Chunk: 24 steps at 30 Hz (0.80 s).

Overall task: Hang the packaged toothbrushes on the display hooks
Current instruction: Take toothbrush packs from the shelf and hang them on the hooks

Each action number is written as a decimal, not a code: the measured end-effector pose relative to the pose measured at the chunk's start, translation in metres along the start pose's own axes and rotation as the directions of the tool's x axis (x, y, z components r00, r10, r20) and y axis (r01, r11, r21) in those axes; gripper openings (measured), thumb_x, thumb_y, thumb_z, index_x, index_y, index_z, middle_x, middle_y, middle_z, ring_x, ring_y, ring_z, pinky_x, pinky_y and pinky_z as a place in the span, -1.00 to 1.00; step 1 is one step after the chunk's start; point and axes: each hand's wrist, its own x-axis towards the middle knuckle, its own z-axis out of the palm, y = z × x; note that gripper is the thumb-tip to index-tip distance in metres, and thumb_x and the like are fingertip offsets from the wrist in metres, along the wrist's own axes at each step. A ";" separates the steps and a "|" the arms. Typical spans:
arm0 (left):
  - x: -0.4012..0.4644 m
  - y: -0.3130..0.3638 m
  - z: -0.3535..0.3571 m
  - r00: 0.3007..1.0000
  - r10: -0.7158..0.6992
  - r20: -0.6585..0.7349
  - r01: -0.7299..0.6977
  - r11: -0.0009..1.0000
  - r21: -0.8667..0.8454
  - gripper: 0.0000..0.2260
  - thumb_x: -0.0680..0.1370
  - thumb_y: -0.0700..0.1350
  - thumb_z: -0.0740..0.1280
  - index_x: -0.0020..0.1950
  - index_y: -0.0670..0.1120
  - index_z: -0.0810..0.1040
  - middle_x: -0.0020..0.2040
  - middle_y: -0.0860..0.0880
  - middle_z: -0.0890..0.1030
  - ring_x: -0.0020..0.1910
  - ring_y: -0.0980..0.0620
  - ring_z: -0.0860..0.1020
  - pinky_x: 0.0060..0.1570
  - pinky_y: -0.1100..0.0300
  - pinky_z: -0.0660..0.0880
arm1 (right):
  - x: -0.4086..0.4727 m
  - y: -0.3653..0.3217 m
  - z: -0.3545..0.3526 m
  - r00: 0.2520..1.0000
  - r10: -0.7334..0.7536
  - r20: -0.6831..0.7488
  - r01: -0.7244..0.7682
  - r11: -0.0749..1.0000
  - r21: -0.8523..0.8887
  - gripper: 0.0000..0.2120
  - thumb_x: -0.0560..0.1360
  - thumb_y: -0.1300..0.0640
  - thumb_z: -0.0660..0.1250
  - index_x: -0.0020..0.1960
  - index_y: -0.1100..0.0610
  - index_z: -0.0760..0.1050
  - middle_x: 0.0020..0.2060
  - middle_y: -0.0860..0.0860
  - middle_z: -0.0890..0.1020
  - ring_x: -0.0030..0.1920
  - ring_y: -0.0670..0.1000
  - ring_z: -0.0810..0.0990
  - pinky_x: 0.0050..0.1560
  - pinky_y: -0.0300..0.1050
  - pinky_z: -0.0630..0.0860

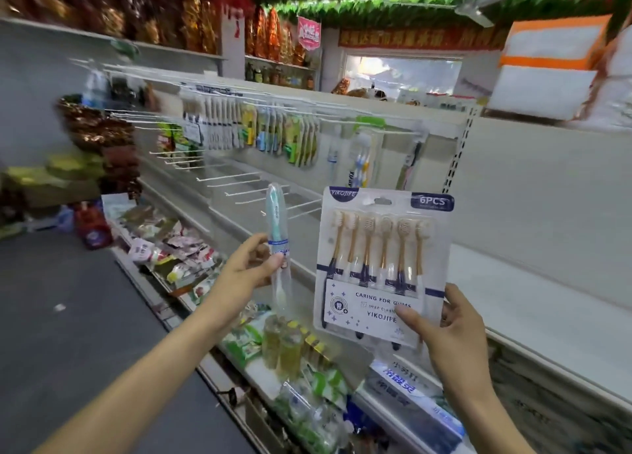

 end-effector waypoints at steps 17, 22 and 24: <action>0.057 -0.018 -0.150 0.965 -0.225 0.132 0.238 0.967 -0.087 -0.84 0.64 -0.14 0.25 0.13 -0.22 0.47 -0.24 -0.35 0.66 -0.18 -0.35 0.68 -0.19 -0.05 0.64 | 0.036 -0.004 0.151 0.994 -0.068 -0.080 0.065 0.997 -0.034 -0.63 0.38 0.28 0.54 0.12 0.03 0.56 -0.03 -0.08 0.73 -0.02 -0.04 0.71 0.08 0.02 0.61; 0.087 -0.022 -0.147 0.959 -0.169 0.229 0.218 0.953 -0.212 -0.67 0.56 -0.08 0.33 0.32 -0.04 0.50 -0.16 -0.33 0.65 -0.12 -0.28 0.68 -0.17 0.04 0.65 | 0.064 0.004 0.157 0.990 -0.096 -0.104 0.089 0.994 -0.067 -0.62 0.39 0.24 0.55 0.15 0.03 0.56 -0.02 -0.08 0.73 0.00 -0.04 0.71 0.06 -0.04 0.61; 0.101 -0.027 -0.147 0.948 -0.143 0.284 0.215 0.946 -0.243 -0.67 0.59 -0.10 0.29 0.36 -0.06 0.46 -0.08 -0.33 0.65 -0.01 -0.31 0.66 -0.06 0.01 0.64 | 0.078 0.007 0.156 0.985 -0.120 -0.124 0.110 0.990 -0.083 -0.65 0.39 0.25 0.54 0.12 0.04 0.56 -0.04 -0.09 0.72 -0.01 -0.04 0.71 0.03 -0.07 0.64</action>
